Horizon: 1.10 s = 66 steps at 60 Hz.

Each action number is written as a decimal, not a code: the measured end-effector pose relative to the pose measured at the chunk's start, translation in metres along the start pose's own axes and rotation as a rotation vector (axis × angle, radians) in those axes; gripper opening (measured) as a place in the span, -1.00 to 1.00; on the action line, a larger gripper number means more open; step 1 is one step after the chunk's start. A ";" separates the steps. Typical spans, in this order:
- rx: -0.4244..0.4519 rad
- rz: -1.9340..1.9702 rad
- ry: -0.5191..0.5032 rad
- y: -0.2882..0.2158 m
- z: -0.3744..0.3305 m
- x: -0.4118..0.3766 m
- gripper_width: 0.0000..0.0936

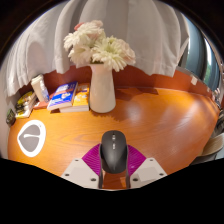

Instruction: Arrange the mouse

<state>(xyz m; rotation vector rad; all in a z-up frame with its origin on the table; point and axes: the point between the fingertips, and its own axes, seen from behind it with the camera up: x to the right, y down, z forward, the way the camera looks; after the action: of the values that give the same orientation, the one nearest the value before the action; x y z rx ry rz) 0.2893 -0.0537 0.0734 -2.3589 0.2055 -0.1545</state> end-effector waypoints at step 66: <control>-0.104 -0.088 -0.162 0.018 0.076 -0.408 -0.24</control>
<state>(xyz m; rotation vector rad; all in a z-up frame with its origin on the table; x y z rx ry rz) -0.0996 0.0640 -0.0139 -2.4716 0.0327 0.0055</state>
